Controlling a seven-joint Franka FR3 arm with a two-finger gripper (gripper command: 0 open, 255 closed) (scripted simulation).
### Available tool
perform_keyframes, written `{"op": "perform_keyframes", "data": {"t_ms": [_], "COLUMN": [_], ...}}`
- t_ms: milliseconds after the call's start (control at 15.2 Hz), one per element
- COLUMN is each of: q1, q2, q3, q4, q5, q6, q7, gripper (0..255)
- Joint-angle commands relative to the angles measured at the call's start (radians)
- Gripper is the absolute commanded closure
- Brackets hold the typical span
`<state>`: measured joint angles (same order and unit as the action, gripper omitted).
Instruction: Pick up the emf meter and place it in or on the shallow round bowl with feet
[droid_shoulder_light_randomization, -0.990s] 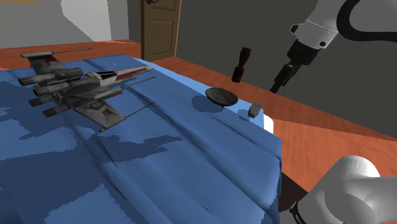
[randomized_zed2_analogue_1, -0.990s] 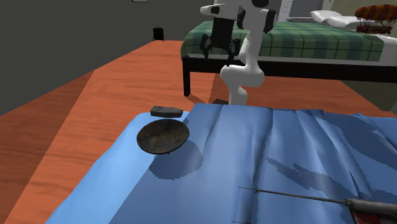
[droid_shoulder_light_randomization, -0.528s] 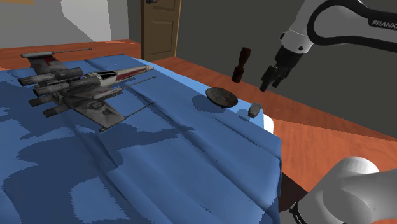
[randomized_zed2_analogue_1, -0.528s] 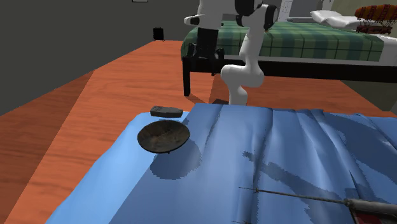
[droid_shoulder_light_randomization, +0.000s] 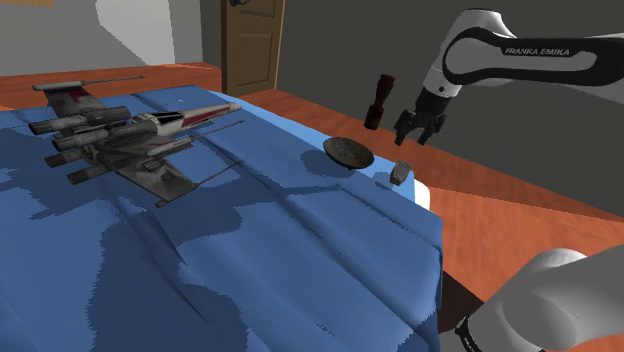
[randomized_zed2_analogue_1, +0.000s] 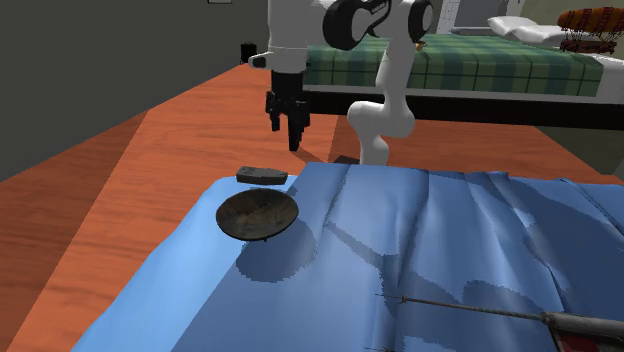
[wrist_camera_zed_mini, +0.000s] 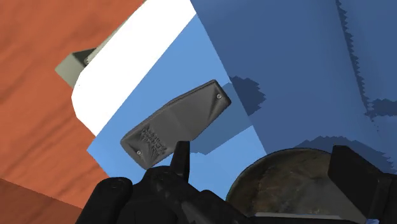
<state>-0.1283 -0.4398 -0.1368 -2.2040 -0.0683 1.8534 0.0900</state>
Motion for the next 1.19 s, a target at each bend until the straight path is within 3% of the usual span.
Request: {"op": "perform_keyframes", "data": {"t_ms": [0,726,1122], "q1": [-0.020,-0.122,-0.127], "q2": [0.064,0.367,0.406], "q3": [-0.021,-0.141,-0.147], "q4": [0.024,0.132,0.094], "q5": [0.008,0.093,0.108], "q6": [0.032,0.165,0.236], "q7": [0.031,0.161,0.160], "gripper": [0,0,0]}}
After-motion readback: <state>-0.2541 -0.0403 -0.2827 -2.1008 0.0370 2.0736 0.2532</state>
